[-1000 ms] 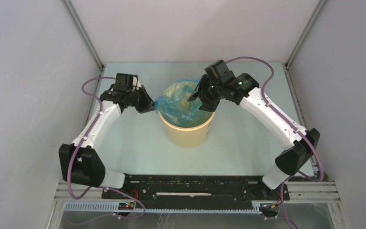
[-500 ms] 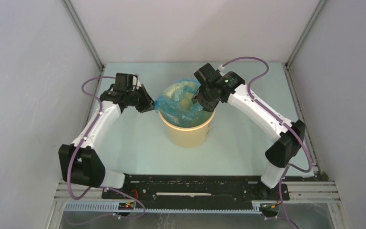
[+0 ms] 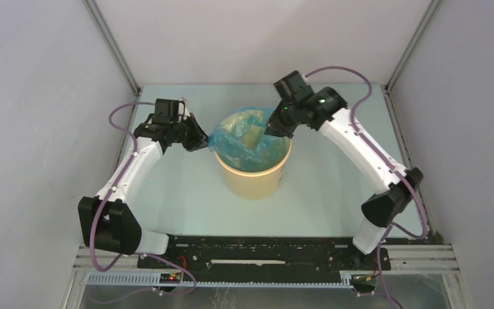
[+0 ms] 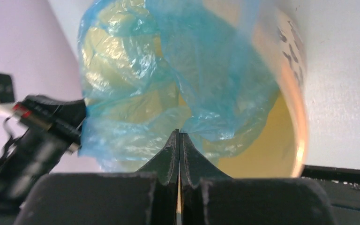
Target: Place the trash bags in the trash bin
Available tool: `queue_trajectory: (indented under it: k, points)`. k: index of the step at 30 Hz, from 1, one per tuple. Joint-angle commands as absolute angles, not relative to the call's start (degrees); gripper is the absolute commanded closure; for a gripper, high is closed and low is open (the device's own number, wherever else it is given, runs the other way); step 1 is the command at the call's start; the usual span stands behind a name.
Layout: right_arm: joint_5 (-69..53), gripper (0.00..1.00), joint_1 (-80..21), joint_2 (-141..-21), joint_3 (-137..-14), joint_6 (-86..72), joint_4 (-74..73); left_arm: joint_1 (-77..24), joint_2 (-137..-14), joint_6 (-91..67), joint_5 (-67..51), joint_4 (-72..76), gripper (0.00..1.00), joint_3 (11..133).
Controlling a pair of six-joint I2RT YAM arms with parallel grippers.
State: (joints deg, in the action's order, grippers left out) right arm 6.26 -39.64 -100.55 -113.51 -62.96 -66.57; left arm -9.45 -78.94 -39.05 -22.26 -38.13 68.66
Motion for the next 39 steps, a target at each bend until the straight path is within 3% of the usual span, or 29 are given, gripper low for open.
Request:
queue_trajectory:
  k: [1, 7, 15, 18, 22, 26, 28, 34, 39]
  points:
    - [-9.50, 1.00, -33.16, -89.75, -109.23, -58.11, -65.80, -9.63, -76.60, -37.27, -20.99, -36.91, 1.00, 67.24]
    - [-24.41, 1.00, -24.86, -79.28, -96.06, -52.62, -56.18, -9.58, -76.90, -36.95, -21.19, -36.99, 1.00, 67.19]
    - [-36.11, 1.00, -22.88, -71.06, -78.66, -44.26, -46.48, -9.67, -75.83, -36.03, -21.04, -38.56, 0.97, 67.46]
    - [-34.75, 1.00, -22.42, -70.54, -76.43, -40.41, -47.83, -9.67, -74.66, -34.84, -20.20, -40.14, 0.86, 68.76]
    - [-30.86, 1.00, -21.71, -69.90, -75.91, -33.60, -49.96, -9.67, -71.79, -33.86, -15.16, -43.63, 0.51, 70.47]
    - [-35.46, 1.00, -21.77, -69.94, -74.52, -33.60, -47.61, -9.60, -68.11, -35.16, -9.70, -48.02, 0.33, 71.30]
    - [-35.85, 1.00, -21.97, -68.97, -73.51, -34.10, -46.18, -9.50, -66.38, -35.64, -6.49, -51.26, 0.17, 73.43]
    - [-36.03, 1.00, -21.71, -67.07, -71.70, -33.49, -45.07, -9.49, -62.04, -36.89, -1.48, -63.34, 0.14, 82.89]
    - [-36.08, 1.00, -21.71, -65.93, -70.54, -33.46, -42.20, -11.85, -55.67, -42.85, -8.93, -61.19, 0.18, 83.28]
